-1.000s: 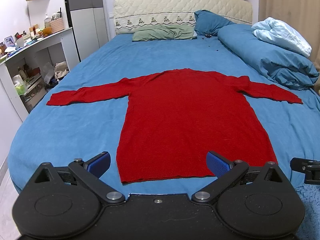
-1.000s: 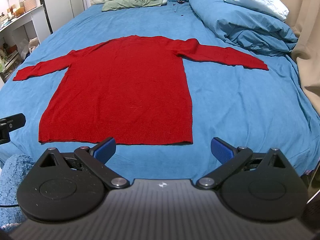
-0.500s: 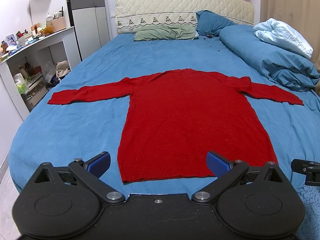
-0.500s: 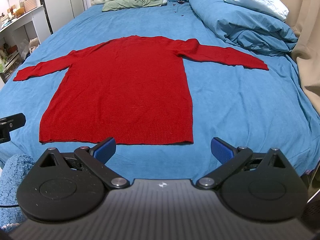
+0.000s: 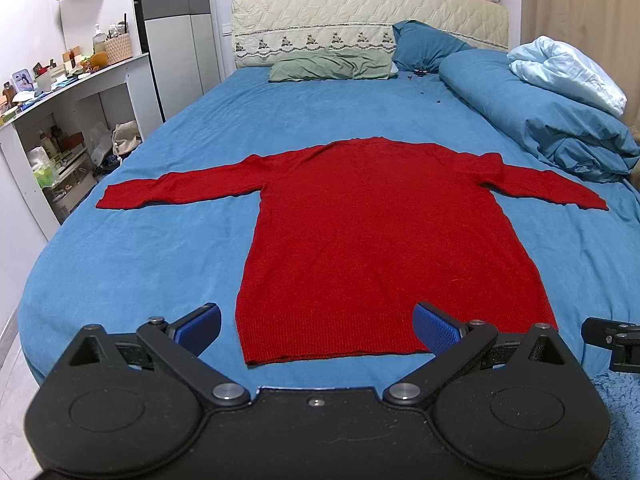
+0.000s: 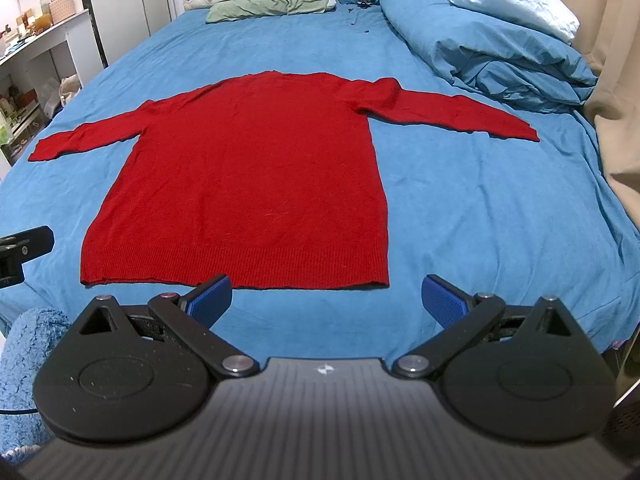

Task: Fold small clothes

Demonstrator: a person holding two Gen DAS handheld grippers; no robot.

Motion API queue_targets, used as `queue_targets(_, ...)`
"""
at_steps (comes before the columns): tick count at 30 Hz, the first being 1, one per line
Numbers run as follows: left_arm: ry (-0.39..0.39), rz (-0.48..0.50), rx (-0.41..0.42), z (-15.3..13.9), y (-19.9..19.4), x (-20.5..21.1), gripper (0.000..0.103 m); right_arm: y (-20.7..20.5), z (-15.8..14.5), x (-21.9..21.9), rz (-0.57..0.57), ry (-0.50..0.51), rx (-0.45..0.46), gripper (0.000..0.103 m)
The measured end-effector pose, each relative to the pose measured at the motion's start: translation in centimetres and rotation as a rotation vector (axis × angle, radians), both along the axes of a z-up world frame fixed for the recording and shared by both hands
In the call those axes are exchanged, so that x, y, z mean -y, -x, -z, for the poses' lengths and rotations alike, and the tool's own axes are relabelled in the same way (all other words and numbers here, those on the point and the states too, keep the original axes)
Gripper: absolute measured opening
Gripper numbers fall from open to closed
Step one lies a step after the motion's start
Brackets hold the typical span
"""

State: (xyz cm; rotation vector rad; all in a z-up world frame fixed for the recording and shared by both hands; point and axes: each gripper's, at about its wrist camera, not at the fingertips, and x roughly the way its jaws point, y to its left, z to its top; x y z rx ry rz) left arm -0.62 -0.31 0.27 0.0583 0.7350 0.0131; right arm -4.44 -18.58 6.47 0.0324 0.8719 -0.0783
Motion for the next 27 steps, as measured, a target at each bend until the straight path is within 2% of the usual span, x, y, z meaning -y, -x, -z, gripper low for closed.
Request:
queue_targets(14,-0.009,-0.009,-0.001,0.0,0.0,0.1,0.103,0.1,-0.3,-0.2,-0.002,-0.012,0.007,0.103)
queue_targets(20,-0.024,0.012,0.084,-3.1,-1.9,1.2,0.103,-1.0,-2.5,3.9,0.072,-0.098,0.075,0.103)
queue_targets(23,0.009,0.048,0.134,-5.4,-4.5,2.1,0.103,-2.5,-4.3,6.8,0.131,-0.084,0.126,0.103)
queue_targets(27,0.028,0.107,0.168,-7.2,-10.0,4.6,0.103,-5.5,-5.8,12.2,0.211,-0.122,0.195,0.103)
